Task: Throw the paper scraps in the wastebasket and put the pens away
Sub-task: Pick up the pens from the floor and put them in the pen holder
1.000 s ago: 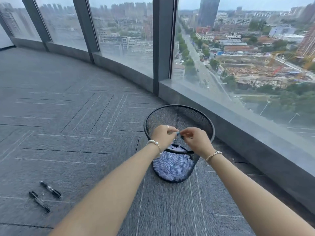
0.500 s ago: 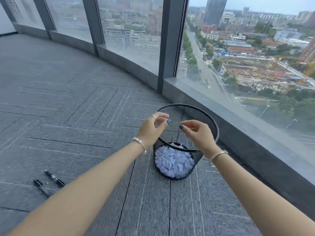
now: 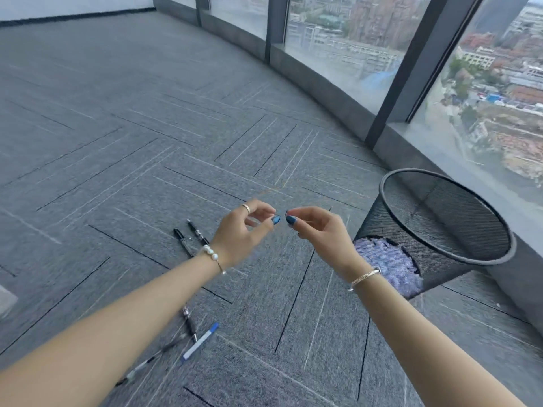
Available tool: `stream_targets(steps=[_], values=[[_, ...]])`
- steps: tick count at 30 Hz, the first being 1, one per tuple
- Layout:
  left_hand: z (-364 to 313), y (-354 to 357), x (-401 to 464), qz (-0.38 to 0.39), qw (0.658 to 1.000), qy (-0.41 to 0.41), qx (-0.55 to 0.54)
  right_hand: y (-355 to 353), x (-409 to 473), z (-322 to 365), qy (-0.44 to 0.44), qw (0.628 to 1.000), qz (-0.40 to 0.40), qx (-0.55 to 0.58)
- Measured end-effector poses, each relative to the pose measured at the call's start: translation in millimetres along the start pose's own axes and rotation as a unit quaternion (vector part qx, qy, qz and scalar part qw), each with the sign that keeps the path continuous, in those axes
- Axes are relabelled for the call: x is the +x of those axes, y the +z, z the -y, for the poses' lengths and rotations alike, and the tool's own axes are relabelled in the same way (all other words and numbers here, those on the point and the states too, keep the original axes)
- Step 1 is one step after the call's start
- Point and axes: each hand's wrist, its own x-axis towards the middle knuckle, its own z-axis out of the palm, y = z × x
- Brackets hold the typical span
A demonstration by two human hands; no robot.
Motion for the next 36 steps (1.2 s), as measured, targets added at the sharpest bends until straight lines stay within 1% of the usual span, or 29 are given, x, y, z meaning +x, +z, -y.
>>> stream_targets(steps=[6, 11, 17, 18, 20, 21, 22, 24, 25, 26, 27, 30, 32, 33, 36], values=[[69, -51, -65, -0.037, 0.995, -0.090, 0.003, 87, -11, -29, 0.045, 0.997, 0.066, 0.004], [117, -70, -118, -0.065, 0.985, -0.157, 0.018, 134, -24, -59, 0.075, 0.989, 0.123, -0.012], [153, -75, -161, -0.060, 0.978, -0.195, 0.036, 167, -28, -94, 0.108, 0.982, 0.152, -0.029], [159, -76, -167, -0.066, 0.976, -0.199, 0.050, 172, -27, -98, 0.111, 0.981, 0.158, -0.033], [169, -78, -180, -0.078, 0.971, -0.194, 0.116, 181, -26, -106, 0.115, 0.979, 0.165, -0.037], [175, -77, -186, -0.065, 0.966, -0.191, 0.162, 185, -26, -110, 0.116, 0.978, 0.167, -0.037], [180, -76, -192, -0.033, 0.957, -0.195, 0.211, 189, -25, -114, 0.117, 0.978, 0.167, -0.035], [193, -71, -203, 0.072, 0.926, -0.216, 0.300, 197, -25, -121, 0.116, 0.977, 0.174, -0.033], [200, -68, -207, 0.120, 0.910, -0.228, 0.325, 201, -25, -124, 0.115, 0.976, 0.180, -0.036], [206, -66, -211, 0.154, 0.898, -0.237, 0.337, 204, -25, -127, 0.115, 0.975, 0.185, -0.039], [211, -63, -213, 0.171, 0.892, -0.240, 0.342, 206, -25, -129, 0.115, 0.975, 0.187, -0.040], [220, -58, -215, 0.187, 0.897, -0.233, 0.327, 211, -24, -136, 0.119, 0.972, 0.197, -0.043], [222, -54, -214, 0.172, 0.906, -0.235, 0.308, 212, -25, -137, 0.126, 0.971, 0.200, -0.042], [224, -54, -213, 0.151, 0.912, -0.242, 0.295, 213, -25, -137, 0.130, 0.970, 0.200, -0.038], [229, -58, -202, 0.039, 0.929, -0.272, 0.248, 216, -25, -136, 0.132, 0.970, 0.202, -0.036]])
